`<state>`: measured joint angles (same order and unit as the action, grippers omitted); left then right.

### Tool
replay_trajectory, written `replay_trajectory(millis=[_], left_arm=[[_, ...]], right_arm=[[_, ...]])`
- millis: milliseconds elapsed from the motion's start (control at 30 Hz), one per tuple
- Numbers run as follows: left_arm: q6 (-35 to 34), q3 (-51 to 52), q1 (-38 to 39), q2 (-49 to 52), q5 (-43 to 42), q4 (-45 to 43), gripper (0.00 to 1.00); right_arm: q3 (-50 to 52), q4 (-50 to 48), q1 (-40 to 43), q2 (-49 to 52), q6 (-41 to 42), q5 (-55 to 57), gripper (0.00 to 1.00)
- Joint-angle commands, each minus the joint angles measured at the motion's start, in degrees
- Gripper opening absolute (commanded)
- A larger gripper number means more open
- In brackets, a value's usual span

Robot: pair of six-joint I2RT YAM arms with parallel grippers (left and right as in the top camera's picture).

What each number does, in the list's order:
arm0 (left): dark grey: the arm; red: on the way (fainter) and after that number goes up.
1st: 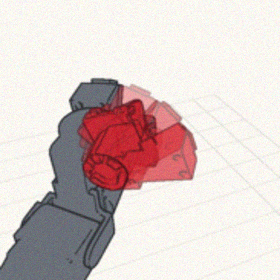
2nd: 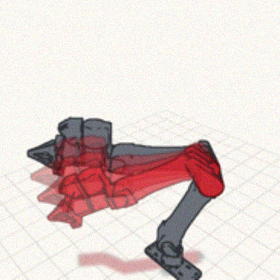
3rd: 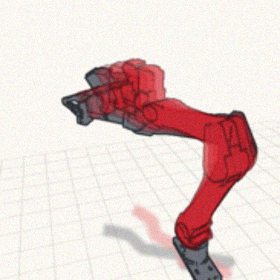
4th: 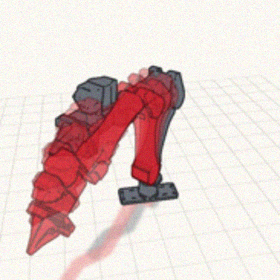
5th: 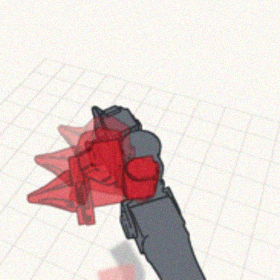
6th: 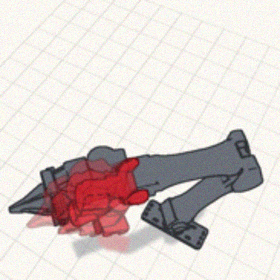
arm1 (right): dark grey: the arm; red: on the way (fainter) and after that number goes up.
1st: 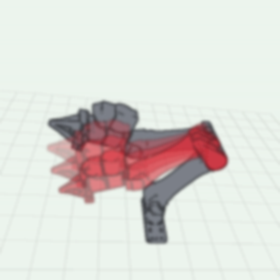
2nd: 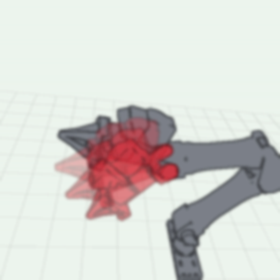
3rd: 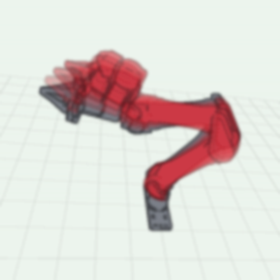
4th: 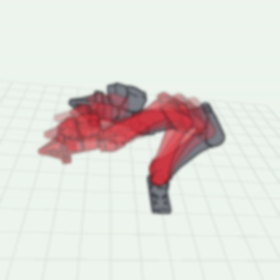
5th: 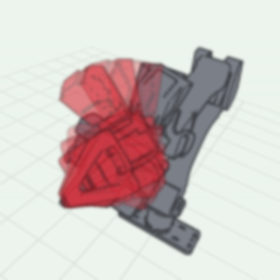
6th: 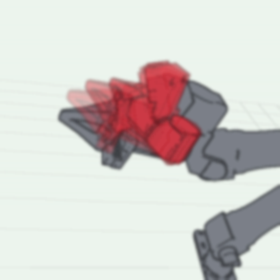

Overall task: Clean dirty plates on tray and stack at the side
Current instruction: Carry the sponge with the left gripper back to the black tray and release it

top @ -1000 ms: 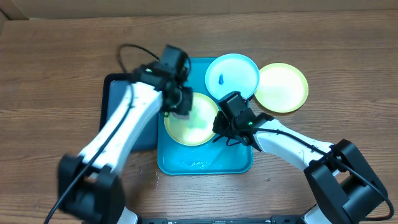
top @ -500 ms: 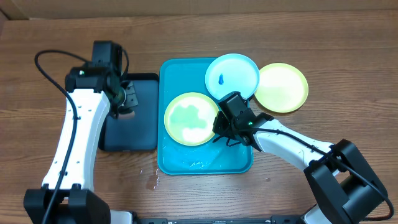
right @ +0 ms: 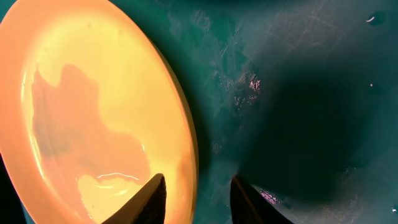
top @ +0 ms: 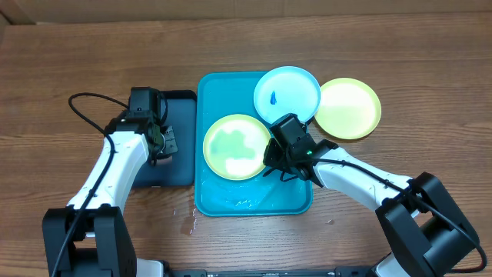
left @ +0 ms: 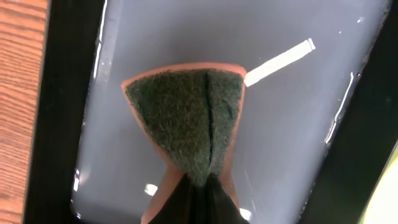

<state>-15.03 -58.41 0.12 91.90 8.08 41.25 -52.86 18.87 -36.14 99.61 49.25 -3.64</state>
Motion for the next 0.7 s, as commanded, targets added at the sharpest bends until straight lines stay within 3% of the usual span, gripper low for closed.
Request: replay_trajectory(millis=[0,33,67,100,267,400,433,500,667], left_arm=[[0.70,0.15,-0.22,-0.31,1.01,-1.07,0.44],[0.59,-0.20,-0.22,-0.31,0.55,-0.98,0.64],[0.63,-0.90,-0.22,-0.35,-0.26,-0.52,0.76],[0.57,-1.90,-0.22,-0.55,-0.90,0.35,0.79],[-0.42,-9.70,-1.03,-2.89,-3.80,5.51,0.82],[-0.98,-17.11,-3.30,-6.71,-7.74,8.68,0.84],[-2.25,-18.84,-4.28,-8.09,-8.59,9.35,0.88],[-3.45,-20.81,-5.90,-10.29,-10.16,9.64,1.00],[-3.39,-21.68,-7.63,-13.70,-10.51,9.73,1.00]], right_arm=[[0.42,-0.63,-0.22,0.46,-0.17,0.15,0.40],[0.42,-0.74,-0.22,0.46,-0.17,0.15,0.41],[0.42,-0.83,-0.22,0.46,-0.17,0.15,0.42],[0.42,-0.87,-0.22,0.46,-0.17,0.17,0.43],[0.42,-1.27,-0.24,0.70,-0.17,0.17,0.41],[0.42,-1.75,-0.22,1.60,-0.15,0.15,0.35],[0.42,-1.99,-0.22,1.95,-0.15,0.15,0.33],[0.42,-2.36,-0.22,2.32,-0.13,0.15,0.28],[0.39,-3.43,-0.22,2.32,-0.15,0.13,0.07]])
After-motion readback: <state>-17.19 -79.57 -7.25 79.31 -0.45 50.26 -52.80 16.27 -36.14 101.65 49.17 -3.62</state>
